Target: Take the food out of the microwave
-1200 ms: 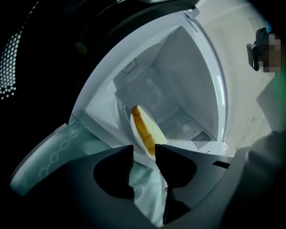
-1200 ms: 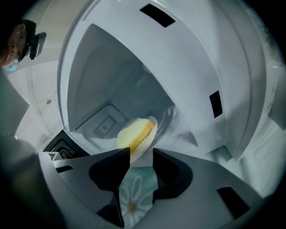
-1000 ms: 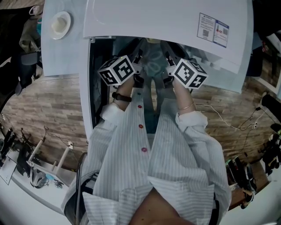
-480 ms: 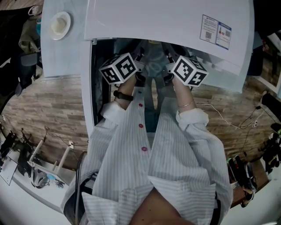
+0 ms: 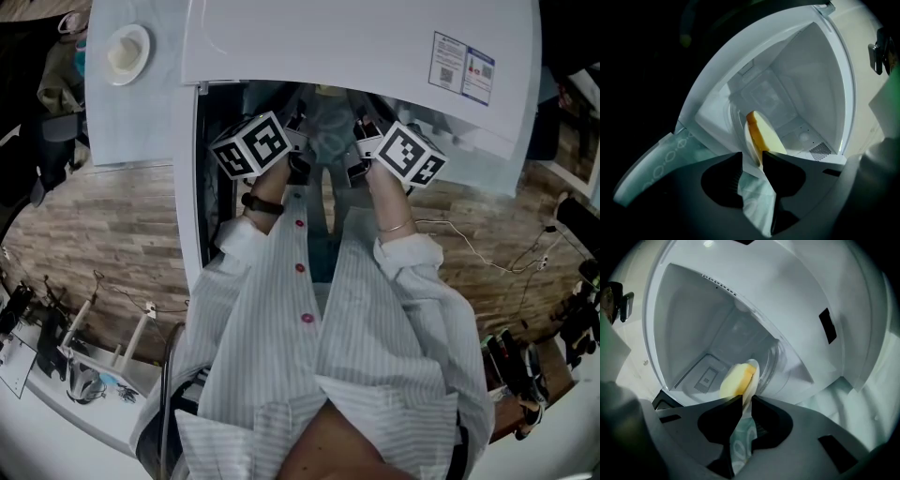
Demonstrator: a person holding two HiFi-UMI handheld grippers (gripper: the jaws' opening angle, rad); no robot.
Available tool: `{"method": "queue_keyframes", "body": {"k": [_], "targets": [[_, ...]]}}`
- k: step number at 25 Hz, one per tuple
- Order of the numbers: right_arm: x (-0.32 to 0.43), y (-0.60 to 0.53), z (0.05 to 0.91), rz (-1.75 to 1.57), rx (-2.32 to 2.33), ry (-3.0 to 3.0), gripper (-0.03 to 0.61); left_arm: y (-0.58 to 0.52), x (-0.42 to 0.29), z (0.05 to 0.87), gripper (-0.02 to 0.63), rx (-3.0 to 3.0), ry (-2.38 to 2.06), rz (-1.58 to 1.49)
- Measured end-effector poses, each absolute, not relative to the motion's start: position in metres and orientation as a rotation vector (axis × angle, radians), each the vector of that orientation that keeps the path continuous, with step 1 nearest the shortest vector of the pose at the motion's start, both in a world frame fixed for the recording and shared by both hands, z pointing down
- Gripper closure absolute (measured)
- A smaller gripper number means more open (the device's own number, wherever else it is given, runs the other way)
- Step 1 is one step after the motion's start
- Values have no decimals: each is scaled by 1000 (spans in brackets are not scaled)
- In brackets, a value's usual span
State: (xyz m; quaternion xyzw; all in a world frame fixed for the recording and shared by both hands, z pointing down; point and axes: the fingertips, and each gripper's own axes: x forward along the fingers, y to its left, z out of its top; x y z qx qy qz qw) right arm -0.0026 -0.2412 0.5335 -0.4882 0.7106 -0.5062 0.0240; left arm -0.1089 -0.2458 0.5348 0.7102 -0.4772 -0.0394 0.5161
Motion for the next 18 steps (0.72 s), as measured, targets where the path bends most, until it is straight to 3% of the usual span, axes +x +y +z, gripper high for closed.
{"method": "queue_keyframes", "body": {"k": [3, 6, 18], "targets": [[-3, -240, 532, -1563, -1507, 2199, 503, -246, -108, 535, 480, 1703, -1134, -97], [-4, -238, 530, -1560, -1508, 2192, 506, -245, -107, 535, 529, 1707, -1128, -85], [-4, -217, 536, -1571, -1545, 2135, 506, -232, -105, 532, 548, 1750, -1110, -39]]}}
